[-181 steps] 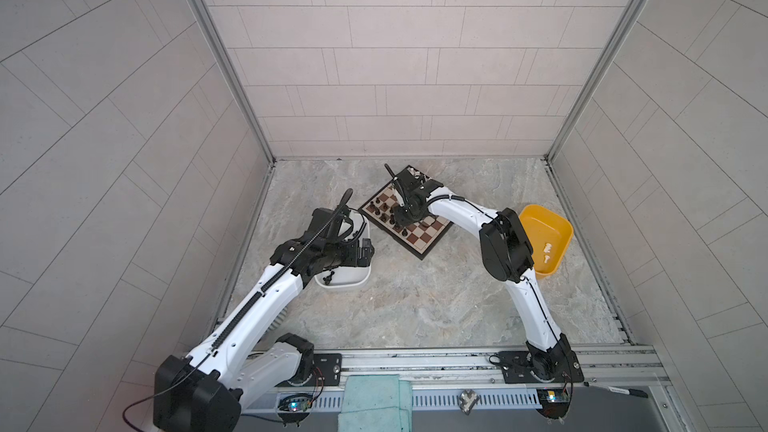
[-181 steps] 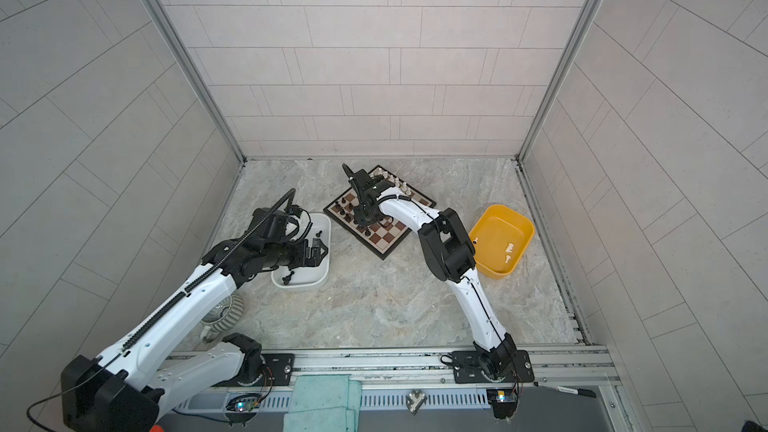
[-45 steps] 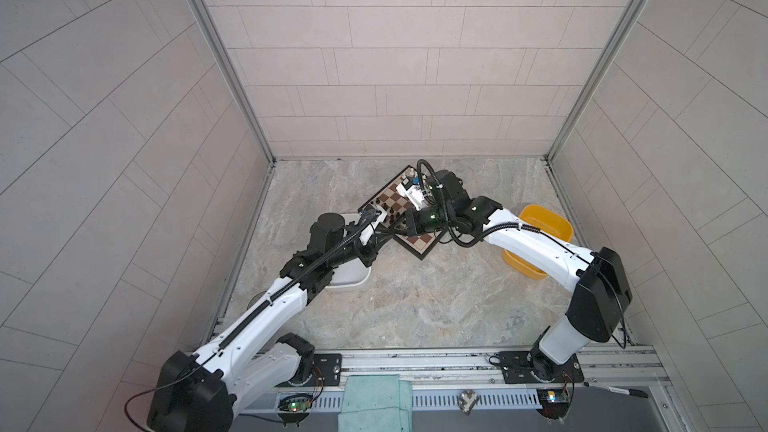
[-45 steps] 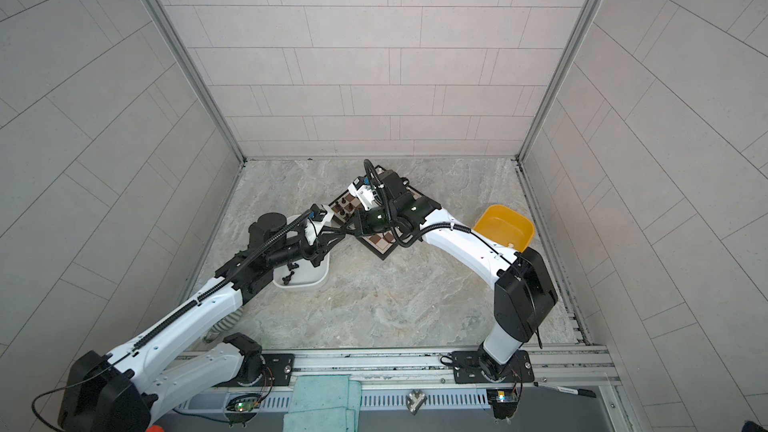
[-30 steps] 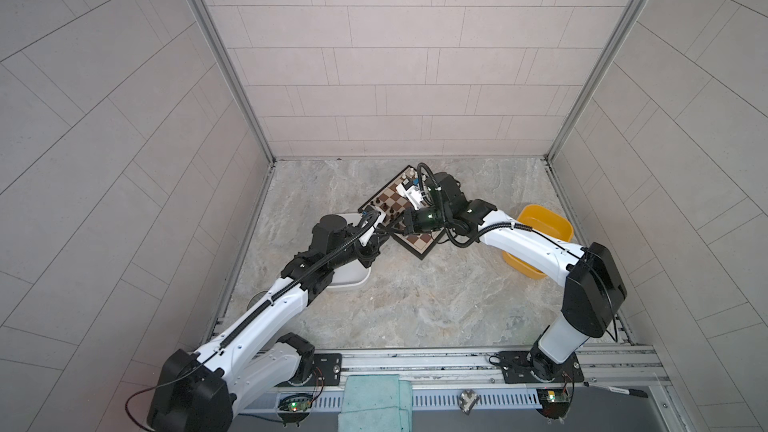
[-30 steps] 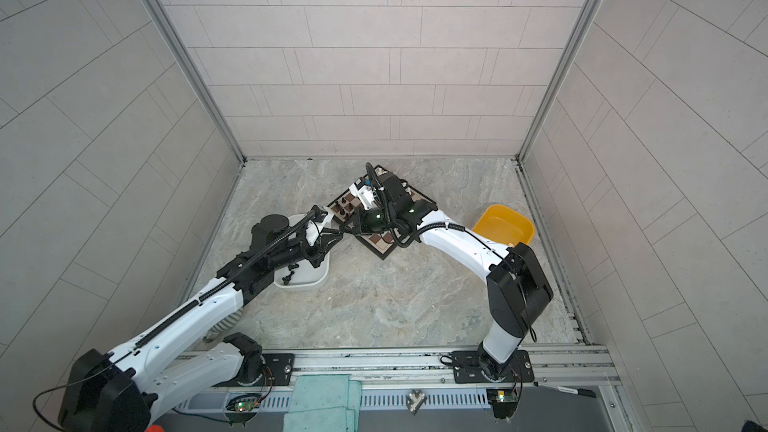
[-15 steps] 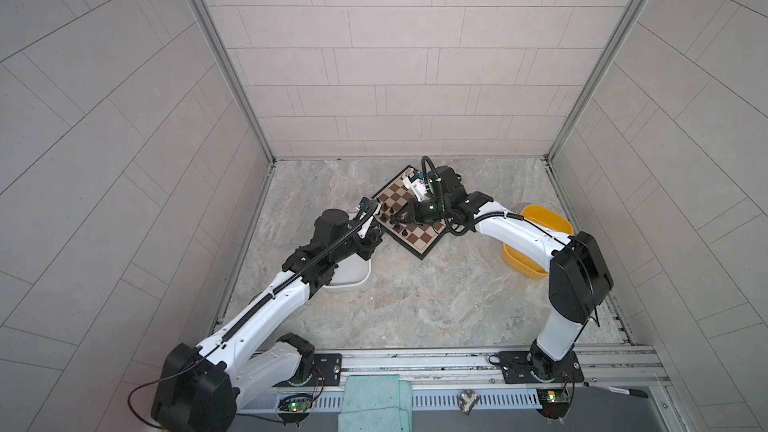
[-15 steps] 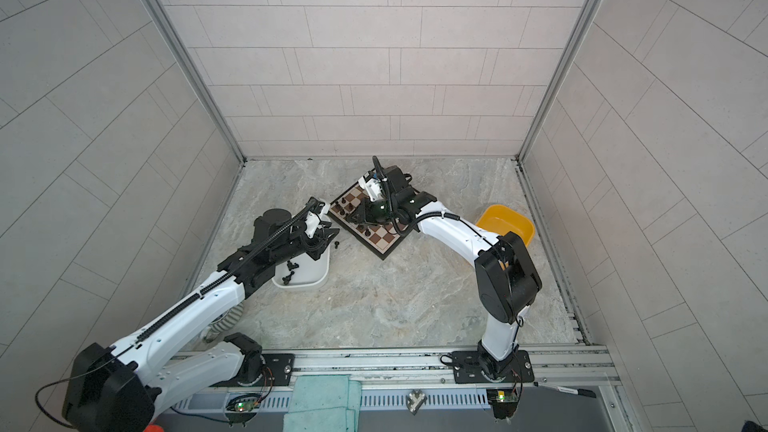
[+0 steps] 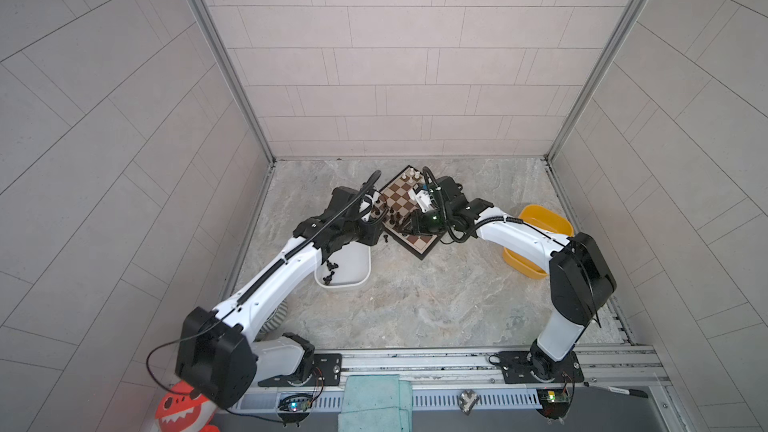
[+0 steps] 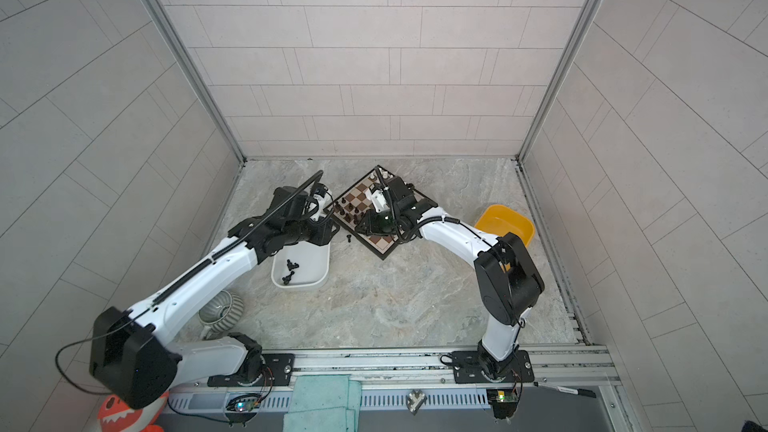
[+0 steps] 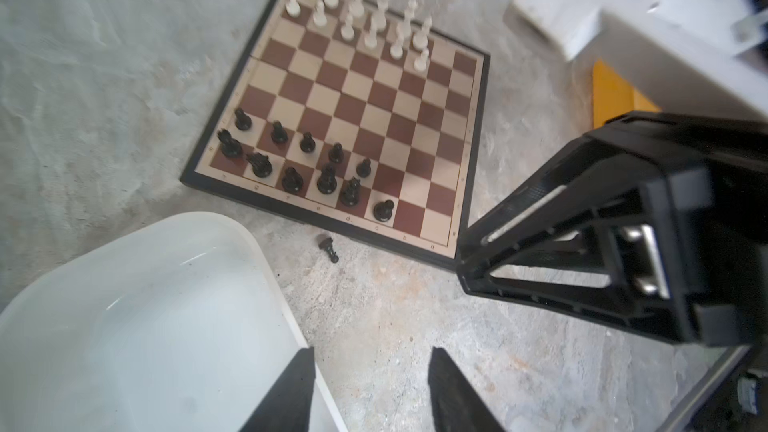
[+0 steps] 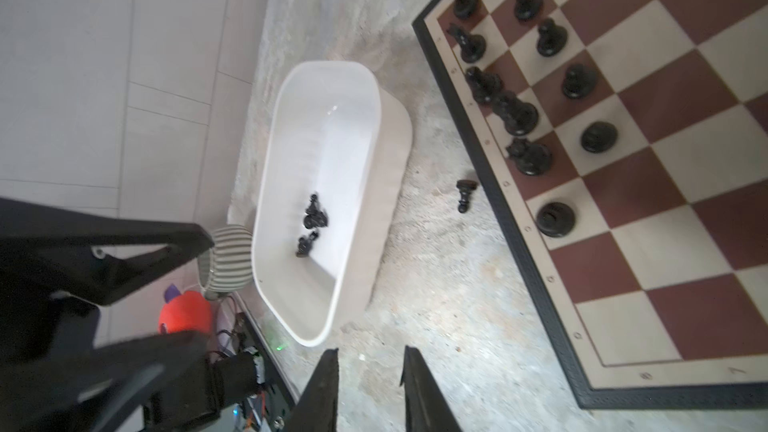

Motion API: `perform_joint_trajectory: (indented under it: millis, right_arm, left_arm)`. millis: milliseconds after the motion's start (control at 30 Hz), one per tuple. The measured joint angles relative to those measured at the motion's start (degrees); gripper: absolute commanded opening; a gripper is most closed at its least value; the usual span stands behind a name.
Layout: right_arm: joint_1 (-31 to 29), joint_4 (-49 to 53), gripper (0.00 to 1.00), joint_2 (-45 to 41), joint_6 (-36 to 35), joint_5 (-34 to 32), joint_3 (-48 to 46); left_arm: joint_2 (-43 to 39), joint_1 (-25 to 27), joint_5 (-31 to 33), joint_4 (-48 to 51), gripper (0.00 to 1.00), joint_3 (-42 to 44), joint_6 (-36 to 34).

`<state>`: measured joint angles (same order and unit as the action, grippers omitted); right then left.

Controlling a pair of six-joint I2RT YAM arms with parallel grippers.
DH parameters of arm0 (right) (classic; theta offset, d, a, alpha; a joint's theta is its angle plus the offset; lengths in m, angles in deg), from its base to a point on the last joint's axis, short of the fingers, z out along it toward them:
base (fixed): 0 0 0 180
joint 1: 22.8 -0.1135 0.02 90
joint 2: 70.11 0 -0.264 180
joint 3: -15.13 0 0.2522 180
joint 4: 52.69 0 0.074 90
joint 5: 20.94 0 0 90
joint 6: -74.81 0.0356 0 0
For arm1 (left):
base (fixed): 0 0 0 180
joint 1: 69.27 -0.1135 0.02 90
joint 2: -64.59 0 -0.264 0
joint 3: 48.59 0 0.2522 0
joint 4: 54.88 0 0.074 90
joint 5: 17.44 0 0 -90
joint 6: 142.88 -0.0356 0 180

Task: Set up the chess pieces on the board

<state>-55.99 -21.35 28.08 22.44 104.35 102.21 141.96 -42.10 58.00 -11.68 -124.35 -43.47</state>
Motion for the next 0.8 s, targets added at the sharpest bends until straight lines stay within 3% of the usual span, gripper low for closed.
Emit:
perform_joint_trajectory:
  millis: [233,367,800]
  right_arm:
    - [2.5,2.4,0.56,-8.8,-2.2,-4.2,-5.7]
    - [4.5,2.8,0.63,-14.8,-3.7,-6.0,-8.6]
    - [7.4,4.6,0.67,-20.7,-6.3,-7.6,-12.7]
  left_arm:
    - [13.9,6.0,-1.0,6.3,0.41,-5.1,5.7]
    - [18.3,6.3,-0.2,6.3,0.44,-4.9,10.0]
    - [24.0,-0.3,7.5,4.8,0.48,-4.7,15.7]
